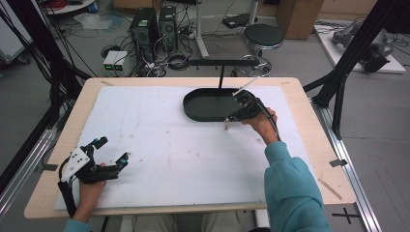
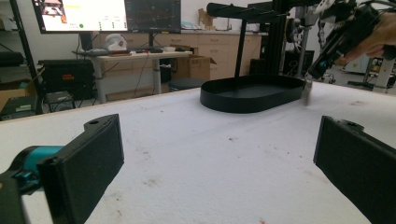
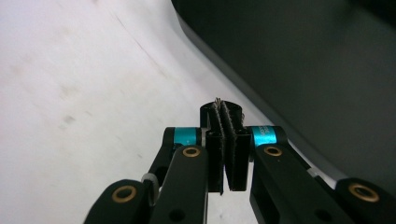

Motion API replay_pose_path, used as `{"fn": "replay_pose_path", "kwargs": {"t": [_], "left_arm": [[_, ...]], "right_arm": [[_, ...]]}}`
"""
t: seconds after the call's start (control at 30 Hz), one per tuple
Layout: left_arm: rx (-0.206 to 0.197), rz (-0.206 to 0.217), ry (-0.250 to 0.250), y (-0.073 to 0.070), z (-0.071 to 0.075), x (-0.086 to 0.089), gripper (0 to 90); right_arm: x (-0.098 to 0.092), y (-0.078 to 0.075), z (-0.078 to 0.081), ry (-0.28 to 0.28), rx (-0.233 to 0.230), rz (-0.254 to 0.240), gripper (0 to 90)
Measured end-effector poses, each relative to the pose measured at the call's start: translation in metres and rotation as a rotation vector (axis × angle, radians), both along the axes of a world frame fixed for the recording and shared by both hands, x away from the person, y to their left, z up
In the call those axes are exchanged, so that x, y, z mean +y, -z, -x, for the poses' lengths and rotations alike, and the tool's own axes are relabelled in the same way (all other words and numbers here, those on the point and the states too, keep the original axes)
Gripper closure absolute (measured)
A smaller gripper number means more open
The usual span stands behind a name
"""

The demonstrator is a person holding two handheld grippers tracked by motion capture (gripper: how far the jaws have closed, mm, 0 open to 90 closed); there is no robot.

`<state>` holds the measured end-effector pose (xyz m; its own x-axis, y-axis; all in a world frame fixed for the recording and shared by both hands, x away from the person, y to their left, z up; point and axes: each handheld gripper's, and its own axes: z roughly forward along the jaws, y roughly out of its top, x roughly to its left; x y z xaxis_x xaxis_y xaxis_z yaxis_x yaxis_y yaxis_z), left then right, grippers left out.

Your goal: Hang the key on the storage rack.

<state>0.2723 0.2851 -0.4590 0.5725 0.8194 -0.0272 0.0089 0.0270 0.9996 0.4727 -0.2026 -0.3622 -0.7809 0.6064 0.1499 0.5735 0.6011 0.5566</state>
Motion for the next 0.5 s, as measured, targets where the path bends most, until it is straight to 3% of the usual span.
{"fn": "replay_pose_path", "kwargs": {"t": [0.13, 0.27, 0.5], "left_arm": [[0.000, 0.000, 0.000, 0.000, 0.000, 0.000, 2.0], [-0.001, 0.000, -0.001, 0.000, 0.000, 0.000, 2.0], [-0.001, 0.000, -0.001, 0.000, 0.000, 0.000, 2.0]], "right_arm": [[-0.006, -0.025, 0.001, 0.005, -0.045, -0.084, 88.7], [-0.010, -0.042, 0.000, 0.022, -0.075, -0.127, 88.7], [-0.012, -0.063, -0.003, 0.034, -0.116, -0.143, 88.7]]}}
